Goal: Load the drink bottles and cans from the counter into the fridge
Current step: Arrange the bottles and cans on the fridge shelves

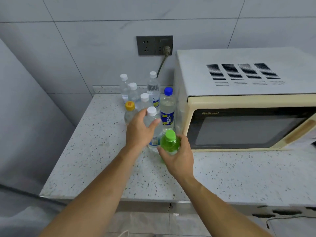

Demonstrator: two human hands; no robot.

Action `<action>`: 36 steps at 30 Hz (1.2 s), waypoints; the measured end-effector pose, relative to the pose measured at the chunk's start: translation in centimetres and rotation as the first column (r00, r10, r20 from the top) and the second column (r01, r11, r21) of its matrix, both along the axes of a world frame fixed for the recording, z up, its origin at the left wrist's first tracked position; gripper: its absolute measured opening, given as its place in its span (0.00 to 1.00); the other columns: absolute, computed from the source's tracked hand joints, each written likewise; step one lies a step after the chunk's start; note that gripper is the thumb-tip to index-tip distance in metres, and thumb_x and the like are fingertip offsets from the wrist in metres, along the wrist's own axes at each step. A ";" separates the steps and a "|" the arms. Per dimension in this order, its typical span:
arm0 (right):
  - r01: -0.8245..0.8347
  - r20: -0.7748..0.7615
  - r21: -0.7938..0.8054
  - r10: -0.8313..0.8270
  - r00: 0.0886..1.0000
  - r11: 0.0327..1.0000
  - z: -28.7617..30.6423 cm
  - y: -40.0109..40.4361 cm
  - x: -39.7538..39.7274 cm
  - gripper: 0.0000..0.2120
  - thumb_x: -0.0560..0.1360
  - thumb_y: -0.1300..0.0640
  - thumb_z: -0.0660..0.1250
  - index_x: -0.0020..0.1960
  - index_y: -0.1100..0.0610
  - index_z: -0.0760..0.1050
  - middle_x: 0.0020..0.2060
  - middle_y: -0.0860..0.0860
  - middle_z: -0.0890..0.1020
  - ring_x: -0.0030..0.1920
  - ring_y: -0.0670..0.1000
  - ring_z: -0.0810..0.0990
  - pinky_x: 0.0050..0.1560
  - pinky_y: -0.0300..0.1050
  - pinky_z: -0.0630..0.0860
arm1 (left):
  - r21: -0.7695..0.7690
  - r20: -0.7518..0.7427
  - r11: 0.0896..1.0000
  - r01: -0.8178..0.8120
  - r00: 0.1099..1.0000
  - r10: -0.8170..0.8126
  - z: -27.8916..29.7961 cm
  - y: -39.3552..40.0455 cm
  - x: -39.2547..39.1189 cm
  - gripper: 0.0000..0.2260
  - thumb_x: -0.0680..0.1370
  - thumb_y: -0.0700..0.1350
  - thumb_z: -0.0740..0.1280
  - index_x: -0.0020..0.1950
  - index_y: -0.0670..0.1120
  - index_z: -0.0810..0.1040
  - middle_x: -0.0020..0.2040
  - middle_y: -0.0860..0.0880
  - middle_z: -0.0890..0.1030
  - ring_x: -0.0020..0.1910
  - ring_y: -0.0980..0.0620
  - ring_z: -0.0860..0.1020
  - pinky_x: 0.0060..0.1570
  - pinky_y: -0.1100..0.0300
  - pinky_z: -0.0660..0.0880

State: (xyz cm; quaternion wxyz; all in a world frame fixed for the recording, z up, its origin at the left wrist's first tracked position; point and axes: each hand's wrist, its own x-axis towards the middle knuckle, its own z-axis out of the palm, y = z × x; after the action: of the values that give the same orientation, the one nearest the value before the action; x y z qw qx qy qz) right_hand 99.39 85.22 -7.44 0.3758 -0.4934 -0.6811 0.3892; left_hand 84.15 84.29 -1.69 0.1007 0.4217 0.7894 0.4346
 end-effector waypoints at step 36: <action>-0.303 -0.239 -0.296 0.237 0.942 0.906 -3.2 -3.6 11.9 0.26 0.63 0.53 0.83 0.52 0.39 0.72 0.45 0.37 0.81 0.46 0.33 0.78 0.41 0.26 0.74 | -0.010 0.702 0.936 -0.353 0.664 0.258 -8.9 -15.3 10.4 0.19 0.70 0.52 0.76 0.59 0.57 0.77 0.54 0.55 0.84 0.55 0.53 0.81 0.52 0.57 0.78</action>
State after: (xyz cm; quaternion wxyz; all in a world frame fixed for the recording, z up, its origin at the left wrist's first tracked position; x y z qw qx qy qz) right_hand 111.28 81.61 -10.66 0.2961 -0.4085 -0.6278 0.5927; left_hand 94.54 69.02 -10.64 0.2869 0.0952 0.7238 0.6203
